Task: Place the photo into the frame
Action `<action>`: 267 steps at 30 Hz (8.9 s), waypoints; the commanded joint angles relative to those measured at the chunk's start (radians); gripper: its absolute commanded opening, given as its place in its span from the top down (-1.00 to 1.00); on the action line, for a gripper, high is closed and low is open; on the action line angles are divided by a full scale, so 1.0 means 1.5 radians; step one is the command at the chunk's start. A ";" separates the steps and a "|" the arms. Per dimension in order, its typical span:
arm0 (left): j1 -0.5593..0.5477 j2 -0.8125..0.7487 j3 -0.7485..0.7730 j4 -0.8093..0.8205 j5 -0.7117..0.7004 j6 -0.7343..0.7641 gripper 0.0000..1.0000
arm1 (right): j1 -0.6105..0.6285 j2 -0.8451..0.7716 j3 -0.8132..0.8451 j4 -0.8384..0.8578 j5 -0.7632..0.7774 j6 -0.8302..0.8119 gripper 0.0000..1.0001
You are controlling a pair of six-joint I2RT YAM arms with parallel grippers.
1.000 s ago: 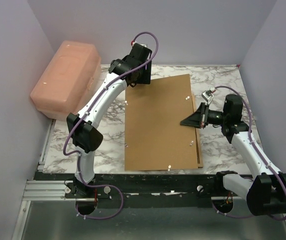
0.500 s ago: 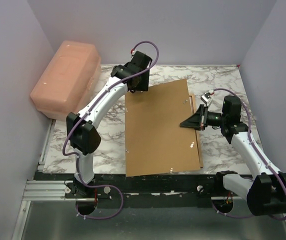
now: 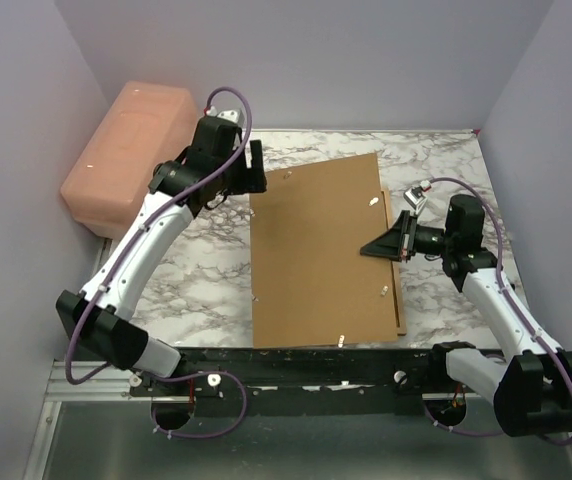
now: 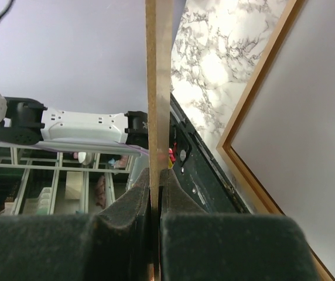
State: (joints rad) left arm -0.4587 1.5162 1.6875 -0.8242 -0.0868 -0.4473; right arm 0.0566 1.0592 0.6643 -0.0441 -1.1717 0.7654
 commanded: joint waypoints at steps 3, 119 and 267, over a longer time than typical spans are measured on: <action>0.024 -0.118 -0.215 0.033 0.016 -0.031 -0.54 | -0.004 -0.027 -0.005 0.031 -0.014 -0.008 0.99; -0.175 -0.223 -0.434 -0.026 -0.016 -0.192 -0.41 | -0.126 0.018 -0.071 0.235 -0.034 0.174 0.99; 0.055 -0.054 -0.604 0.224 0.074 -0.119 0.28 | 0.018 0.320 0.138 -0.117 0.079 -0.122 0.99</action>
State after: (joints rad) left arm -0.3805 1.4227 0.7464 -0.4900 0.0696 -0.6472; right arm 0.0788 1.5242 0.8463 -0.2543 -1.0378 0.5812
